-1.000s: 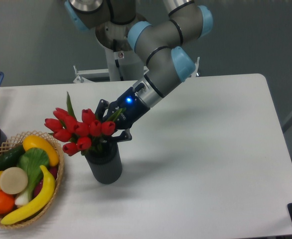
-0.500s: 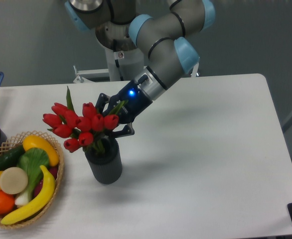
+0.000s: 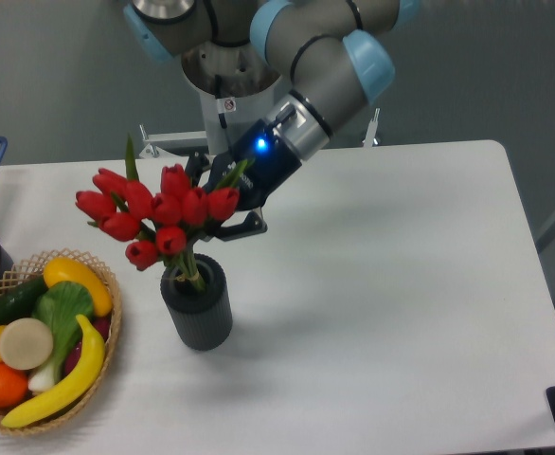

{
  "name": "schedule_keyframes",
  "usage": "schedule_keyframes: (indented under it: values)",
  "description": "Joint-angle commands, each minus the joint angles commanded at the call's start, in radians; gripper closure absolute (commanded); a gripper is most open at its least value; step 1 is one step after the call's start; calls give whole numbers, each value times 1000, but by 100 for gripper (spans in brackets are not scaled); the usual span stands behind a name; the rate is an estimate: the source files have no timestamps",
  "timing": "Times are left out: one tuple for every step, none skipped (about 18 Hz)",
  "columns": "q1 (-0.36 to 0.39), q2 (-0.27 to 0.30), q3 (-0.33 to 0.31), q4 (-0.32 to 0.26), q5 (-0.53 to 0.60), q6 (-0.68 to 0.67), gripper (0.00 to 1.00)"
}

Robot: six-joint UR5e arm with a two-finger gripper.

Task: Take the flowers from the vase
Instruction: 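Lift the gripped tulips up out of the black vase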

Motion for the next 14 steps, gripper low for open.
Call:
schedule_keyframes:
  values:
    - [8,9,6,0,0,-18,71]
    - [11,14,9,0,-2,-32,71]
    - [12,24,9,0,-2,-43,71]
    - [11,35,9,0,-3,-55,71]
    - [12,44,9,0,-14,-71,71]
    - [14,52,11,0,-34,-84,71]
    - [14,58,12,0,-50,-98,71]
    - [15,66,12,0,-60,-112,71]
    - [20,72,15,0,-63,-120,71]
    - [20,77,17,0,-63,-124,71]
    - [21,81,18,0,-64,-129,71]
    - [23,83,22,0,-64,-129,71]
    - [32,81,29,-2,-64,-129,71]
    - [52,81,38,-2,-64,-132,71]
